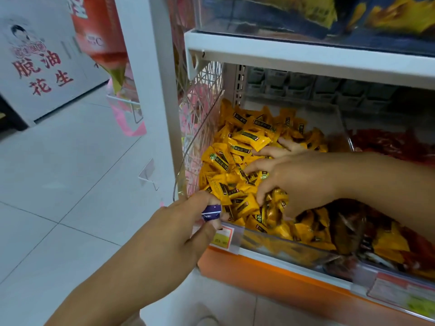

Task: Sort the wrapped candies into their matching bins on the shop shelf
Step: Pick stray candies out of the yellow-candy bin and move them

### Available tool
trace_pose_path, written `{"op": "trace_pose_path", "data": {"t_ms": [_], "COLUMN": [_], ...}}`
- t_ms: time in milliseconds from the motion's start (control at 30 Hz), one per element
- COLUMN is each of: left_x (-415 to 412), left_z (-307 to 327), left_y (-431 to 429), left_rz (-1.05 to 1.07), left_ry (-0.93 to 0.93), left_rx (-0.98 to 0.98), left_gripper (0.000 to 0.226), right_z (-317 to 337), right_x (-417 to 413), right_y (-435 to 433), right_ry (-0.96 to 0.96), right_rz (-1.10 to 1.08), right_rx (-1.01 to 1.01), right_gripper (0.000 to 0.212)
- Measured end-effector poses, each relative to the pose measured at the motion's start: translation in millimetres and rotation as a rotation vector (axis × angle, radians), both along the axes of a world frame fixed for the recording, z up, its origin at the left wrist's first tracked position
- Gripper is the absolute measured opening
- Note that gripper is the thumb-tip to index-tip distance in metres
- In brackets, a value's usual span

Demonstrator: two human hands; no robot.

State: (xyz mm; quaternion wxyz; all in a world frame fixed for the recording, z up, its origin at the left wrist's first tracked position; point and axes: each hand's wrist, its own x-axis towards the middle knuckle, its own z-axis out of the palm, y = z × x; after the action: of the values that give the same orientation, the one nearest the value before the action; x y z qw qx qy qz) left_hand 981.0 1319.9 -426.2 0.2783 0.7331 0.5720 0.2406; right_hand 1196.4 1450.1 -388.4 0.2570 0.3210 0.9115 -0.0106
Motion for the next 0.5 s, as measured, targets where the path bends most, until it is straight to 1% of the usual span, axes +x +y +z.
{"op": "trace_pose_path", "data": {"t_ms": [67, 100, 167, 200, 233, 267, 333, 400, 500], "left_x": [-1, -1, -1, -1, -1, -1, 0, 1, 2], "left_z": [-1, 0, 0, 0, 0, 1, 2, 3, 4], "left_y": [2, 3, 3, 3, 3, 3, 3, 4, 4], "left_rz": [-0.011, -0.017, -0.02, -0.017, -0.014, -0.008, 0.005, 0.016, 0.029], "left_ry": [-0.005, -0.006, -0.014, -0.014, -0.013, -0.014, -0.016, -0.009, -0.015], "left_rx": [-0.019, -0.026, -0.03, -0.03, -0.025, -0.015, -0.004, -0.014, -0.023], "left_gripper": [0.011, 0.01, 0.01, 0.01, 0.01, 0.01, 0.009, 0.008, 0.005], "right_z": [11, 16, 22, 20, 14, 4, -19, -32, -24], "right_x": [-1, -4, -12, -18, -25, -30, -40, -42, -35], "right_y": [-1, -1, -2, -3, -6, -8, -12, -5, 16], "right_ry": [0.0, 0.047, 0.217, 0.281, 0.304, 0.299, 0.189, 0.121, 0.092], "right_rz": [-0.099, -0.126, -0.096, -0.041, 0.021, 0.102, 0.185, 0.178, 0.144], "right_rx": [-0.07, -0.078, -0.025, 0.01, 0.02, 0.003, -0.044, -0.019, 0.098], "right_gripper": [0.042, 0.039, 0.029, 0.028, 0.031, 0.037, 0.048, 0.046, 0.037]}}
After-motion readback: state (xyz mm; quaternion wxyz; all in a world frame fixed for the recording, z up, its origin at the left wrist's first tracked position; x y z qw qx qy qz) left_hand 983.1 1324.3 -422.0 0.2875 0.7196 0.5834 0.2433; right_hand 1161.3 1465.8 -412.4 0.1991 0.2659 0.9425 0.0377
